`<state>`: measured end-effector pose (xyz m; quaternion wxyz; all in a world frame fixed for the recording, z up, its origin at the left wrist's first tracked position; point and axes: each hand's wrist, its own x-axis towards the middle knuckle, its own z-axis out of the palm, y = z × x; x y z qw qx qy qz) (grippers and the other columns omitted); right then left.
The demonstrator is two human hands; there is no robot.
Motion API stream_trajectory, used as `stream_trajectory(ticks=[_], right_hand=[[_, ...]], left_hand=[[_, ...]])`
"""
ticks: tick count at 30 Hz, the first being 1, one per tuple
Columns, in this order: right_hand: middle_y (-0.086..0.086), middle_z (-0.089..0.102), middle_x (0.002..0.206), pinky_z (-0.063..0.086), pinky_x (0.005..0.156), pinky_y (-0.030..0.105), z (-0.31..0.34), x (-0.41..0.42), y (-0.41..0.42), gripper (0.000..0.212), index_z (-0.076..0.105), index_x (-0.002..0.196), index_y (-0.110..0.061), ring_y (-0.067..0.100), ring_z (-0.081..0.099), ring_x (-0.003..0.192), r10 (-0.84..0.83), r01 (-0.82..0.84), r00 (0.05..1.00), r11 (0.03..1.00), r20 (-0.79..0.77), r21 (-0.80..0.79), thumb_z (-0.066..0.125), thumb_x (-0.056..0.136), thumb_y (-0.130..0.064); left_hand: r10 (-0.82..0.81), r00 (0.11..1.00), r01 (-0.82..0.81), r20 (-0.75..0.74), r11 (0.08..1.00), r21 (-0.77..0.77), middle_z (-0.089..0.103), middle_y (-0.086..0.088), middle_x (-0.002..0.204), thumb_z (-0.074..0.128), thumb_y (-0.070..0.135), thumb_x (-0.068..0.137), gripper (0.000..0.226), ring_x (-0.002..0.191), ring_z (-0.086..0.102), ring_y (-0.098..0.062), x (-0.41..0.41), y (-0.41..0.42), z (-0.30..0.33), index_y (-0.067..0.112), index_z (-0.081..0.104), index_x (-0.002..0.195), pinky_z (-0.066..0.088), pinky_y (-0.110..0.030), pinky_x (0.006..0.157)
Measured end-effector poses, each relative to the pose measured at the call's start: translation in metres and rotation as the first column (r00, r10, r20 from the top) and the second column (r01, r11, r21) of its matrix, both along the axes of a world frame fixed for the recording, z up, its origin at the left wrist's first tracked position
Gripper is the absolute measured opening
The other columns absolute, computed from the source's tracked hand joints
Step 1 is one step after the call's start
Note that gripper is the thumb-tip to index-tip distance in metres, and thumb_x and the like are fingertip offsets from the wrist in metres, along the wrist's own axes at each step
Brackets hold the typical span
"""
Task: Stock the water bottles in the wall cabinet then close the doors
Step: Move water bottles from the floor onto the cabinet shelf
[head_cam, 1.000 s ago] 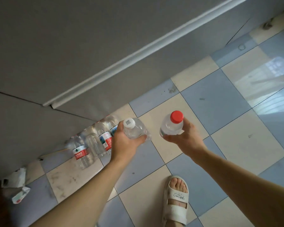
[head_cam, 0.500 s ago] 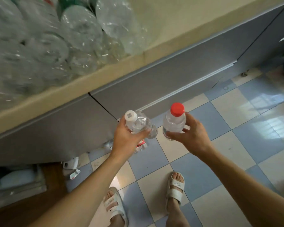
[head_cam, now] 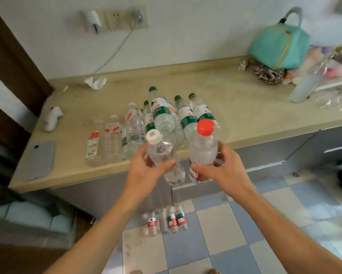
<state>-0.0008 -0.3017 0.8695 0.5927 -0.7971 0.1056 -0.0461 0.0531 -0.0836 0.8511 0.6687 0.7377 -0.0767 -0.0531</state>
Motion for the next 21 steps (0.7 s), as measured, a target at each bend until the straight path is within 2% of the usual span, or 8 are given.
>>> stream_trajectory(ticks=[3, 5, 7, 10, 13, 18, 21], right_hand=[[-0.018, 0.073, 0.106, 0.056, 0.086, 0.030, 0.048, 0.024, 0.050, 0.053, 0.064, 0.110, -0.040, 0.000, 0.068, 0.098, 0.028, -0.026, 0.994, 0.999, 0.106, -0.023, 0.089, 0.063, -0.046], [-0.017, 0.074, 0.104, 0.056, 0.083, 0.030, 0.077, 0.037, 0.074, 0.053, 0.066, 0.109, -0.038, 0.001, 0.070, 0.096, 0.050, -0.050, 0.988, 0.999, 0.145, -0.005, 0.087, 0.062, -0.050], [-0.014, 0.076, 0.103, 0.058, 0.083, 0.034, 0.123, 0.061, 0.128, 0.056, 0.067, 0.109, -0.037, 0.005, 0.071, 0.096, 0.030, -0.028, 0.972, 1.000, 0.234, -0.011, 0.087, 0.059, -0.052], [-0.012, 0.077, 0.102, 0.059, 0.084, 0.037, 0.159, 0.077, 0.148, 0.054, 0.069, 0.107, -0.037, 0.008, 0.073, 0.096, 0.020, -0.040, 0.952, 0.997, 0.304, 0.059, 0.088, 0.059, -0.050], [-0.014, 0.077, 0.103, 0.059, 0.081, 0.035, 0.202, 0.095, 0.168, 0.048, 0.071, 0.104, -0.040, 0.005, 0.073, 0.094, 0.009, -0.043, 0.933, 0.995, 0.359, 0.087, 0.088, 0.061, -0.051], [-0.008, 0.078, 0.105, 0.058, 0.083, 0.037, 0.279, 0.127, 0.184, 0.045, 0.074, 0.103, -0.039, 0.012, 0.074, 0.098, 0.053, -0.122, 0.886, 0.985, 0.461, 0.121, 0.089, 0.061, -0.045], [-0.006, 0.078, 0.104, 0.057, 0.082, 0.036, 0.316, 0.145, 0.186, 0.039, 0.075, 0.101, -0.035, 0.012, 0.074, 0.097, 0.079, -0.156, 0.854, 0.982, 0.514, 0.110, 0.089, 0.066, -0.037]], left_hand=[[-0.003, 0.991, 0.009, 0.135, 0.999, -0.047, 0.077, 0.009, 0.108, 0.089, 0.030, 0.070, 0.060, 0.101, 0.073, -0.010, 0.024, 0.048, 0.049, 0.030, 0.063, 0.124, 0.058, -0.021, 0.083], [-0.003, 0.982, 0.014, 0.188, 0.998, -0.057, 0.077, 0.006, 0.108, 0.088, 0.036, 0.071, 0.058, 0.101, 0.074, -0.012, 0.037, 0.067, 0.083, 0.031, 0.064, 0.124, 0.059, -0.025, 0.081], [0.018, 0.952, 0.007, 0.306, 0.997, -0.081, 0.077, 0.007, 0.106, 0.085, 0.039, 0.075, 0.050, 0.099, 0.074, -0.011, 0.059, 0.123, 0.137, 0.035, 0.066, 0.121, 0.058, -0.023, 0.078], [0.017, 0.922, 0.012, 0.388, 0.997, -0.072, 0.077, 0.006, 0.106, 0.082, 0.042, 0.077, 0.046, 0.100, 0.073, -0.013, 0.074, 0.143, 0.180, 0.035, 0.067, 0.120, 0.059, -0.033, 0.085], [0.017, 0.897, 0.021, 0.442, 0.997, -0.081, 0.076, 0.004, 0.109, 0.081, 0.040, 0.082, 0.046, 0.103, 0.072, -0.016, 0.089, 0.168, 0.227, 0.029, 0.066, 0.124, 0.060, -0.035, 0.088], [0.065, 0.836, 0.020, 0.545, 0.989, -0.149, 0.076, 0.004, 0.107, 0.078, 0.038, 0.083, 0.038, 0.101, 0.072, -0.015, 0.109, 0.184, 0.309, 0.024, 0.069, 0.117, 0.060, -0.028, 0.085], [0.117, 0.799, -0.005, 0.590, 0.982, -0.188, 0.076, 0.006, 0.105, 0.077, 0.032, 0.085, 0.031, 0.097, 0.072, -0.010, 0.120, 0.183, 0.353, 0.022, 0.070, 0.115, 0.059, -0.023, 0.075]])
